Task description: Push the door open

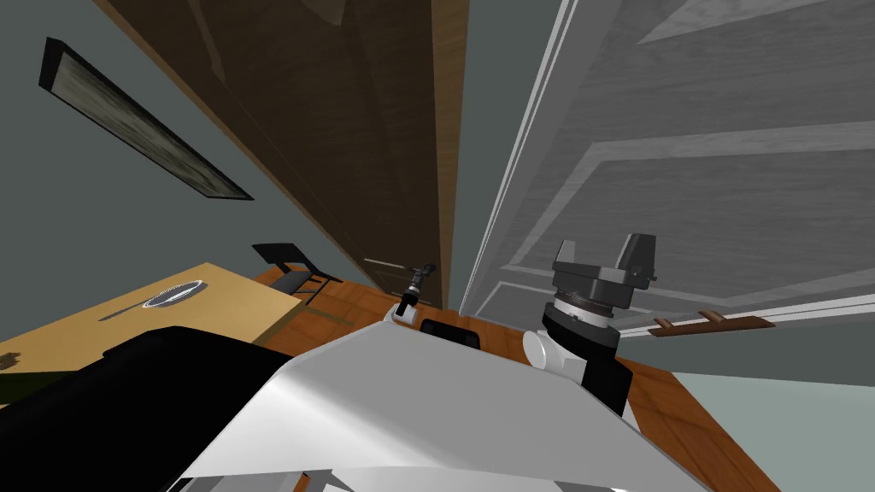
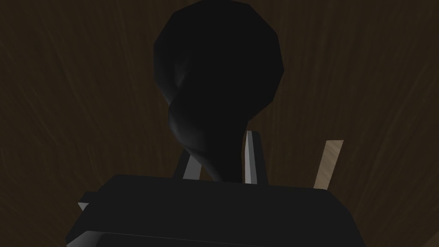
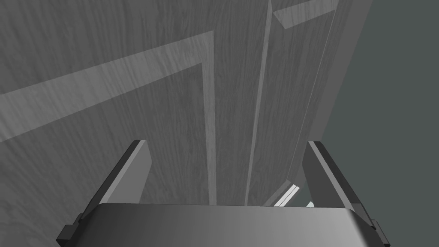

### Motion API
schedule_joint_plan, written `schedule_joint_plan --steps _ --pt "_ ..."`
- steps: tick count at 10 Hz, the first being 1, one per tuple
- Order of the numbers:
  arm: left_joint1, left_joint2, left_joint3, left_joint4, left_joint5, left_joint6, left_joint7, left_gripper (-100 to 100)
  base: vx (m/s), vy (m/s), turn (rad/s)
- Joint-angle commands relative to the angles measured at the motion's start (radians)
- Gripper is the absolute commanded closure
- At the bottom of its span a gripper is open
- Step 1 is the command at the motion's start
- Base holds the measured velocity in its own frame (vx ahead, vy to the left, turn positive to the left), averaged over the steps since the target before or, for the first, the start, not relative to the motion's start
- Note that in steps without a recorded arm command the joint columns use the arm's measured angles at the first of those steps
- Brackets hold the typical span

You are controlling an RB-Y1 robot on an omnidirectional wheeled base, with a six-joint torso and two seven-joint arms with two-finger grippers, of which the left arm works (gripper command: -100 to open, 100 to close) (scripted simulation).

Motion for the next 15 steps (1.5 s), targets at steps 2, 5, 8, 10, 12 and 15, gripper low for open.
schedule_joint_plan --steps 2,5,8,10,12,15 --pt "0.001 0.0 -0.001 -0.001 -0.001 -0.002 -0.001 100 -0.006 0.002 -0.006" --pt "0.006 0.003 0.0 0.002 -0.019 -0.006 -0.002 100 0.002 0.009 -0.062" --pt "0.022 0.01 -0.001 0.007 -0.062 -0.023 -0.006 100 -0.004 0.068 -0.247" --pt "0.035 0.015 -0.001 0.012 -0.098 -0.037 -0.01 100 -0.023 0.077 -0.246" --pt "0.045 0.018 -0.001 0.015 -0.125 -0.048 -0.012 100 -0.012 0.068 -0.227" --pt "0.061 0.023 -0.002 0.02 -0.169 -0.065 -0.016 100 -0.013 0.052 -0.167"
